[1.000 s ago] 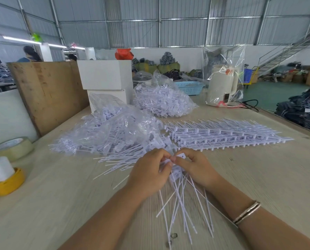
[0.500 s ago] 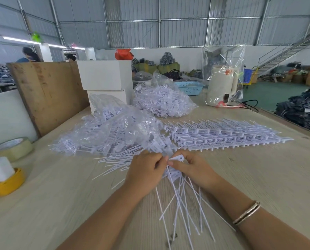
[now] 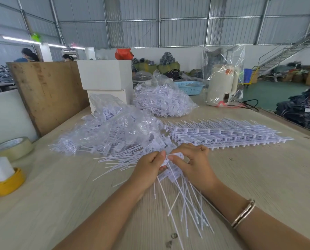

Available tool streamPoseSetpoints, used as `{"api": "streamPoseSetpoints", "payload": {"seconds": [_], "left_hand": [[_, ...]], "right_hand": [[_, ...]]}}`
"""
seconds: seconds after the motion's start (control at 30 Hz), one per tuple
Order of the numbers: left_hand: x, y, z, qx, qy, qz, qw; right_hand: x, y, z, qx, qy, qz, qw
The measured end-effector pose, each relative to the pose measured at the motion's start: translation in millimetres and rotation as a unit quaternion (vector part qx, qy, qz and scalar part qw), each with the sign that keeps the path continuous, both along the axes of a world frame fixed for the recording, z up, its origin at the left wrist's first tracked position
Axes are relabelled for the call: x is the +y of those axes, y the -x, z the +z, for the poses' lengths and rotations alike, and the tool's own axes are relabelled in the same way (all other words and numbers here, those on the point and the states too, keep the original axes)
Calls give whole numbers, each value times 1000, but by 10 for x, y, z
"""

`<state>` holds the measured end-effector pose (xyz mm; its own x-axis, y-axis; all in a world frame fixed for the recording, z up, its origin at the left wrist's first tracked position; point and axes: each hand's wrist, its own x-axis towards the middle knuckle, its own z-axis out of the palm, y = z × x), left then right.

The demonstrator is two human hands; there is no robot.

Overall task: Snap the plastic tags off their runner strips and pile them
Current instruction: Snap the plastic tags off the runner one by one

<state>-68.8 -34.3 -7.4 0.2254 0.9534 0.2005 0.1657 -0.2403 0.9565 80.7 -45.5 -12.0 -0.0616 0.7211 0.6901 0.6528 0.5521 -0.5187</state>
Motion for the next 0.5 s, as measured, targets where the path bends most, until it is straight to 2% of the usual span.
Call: {"api": "streamPoseSetpoints", "payload": {"seconds": [0.17, 0.3, 0.4, 0.5], "left_hand": [[-47, -8, 22, -35, 7, -6, 999], [-51, -44, 22, -60, 11, 1, 998], [-76, -64, 38, -83, 0, 3, 997], [-75, -77, 35, -87, 3, -1, 996]], "right_hand": [[-15, 35, 13, 25, -26, -6, 999], [-26, 78, 60, 91, -18, 18, 995], [-32, 84, 69, 161, 43, 48, 985], [-68, 87, 86, 287, 113, 119, 944]]}}
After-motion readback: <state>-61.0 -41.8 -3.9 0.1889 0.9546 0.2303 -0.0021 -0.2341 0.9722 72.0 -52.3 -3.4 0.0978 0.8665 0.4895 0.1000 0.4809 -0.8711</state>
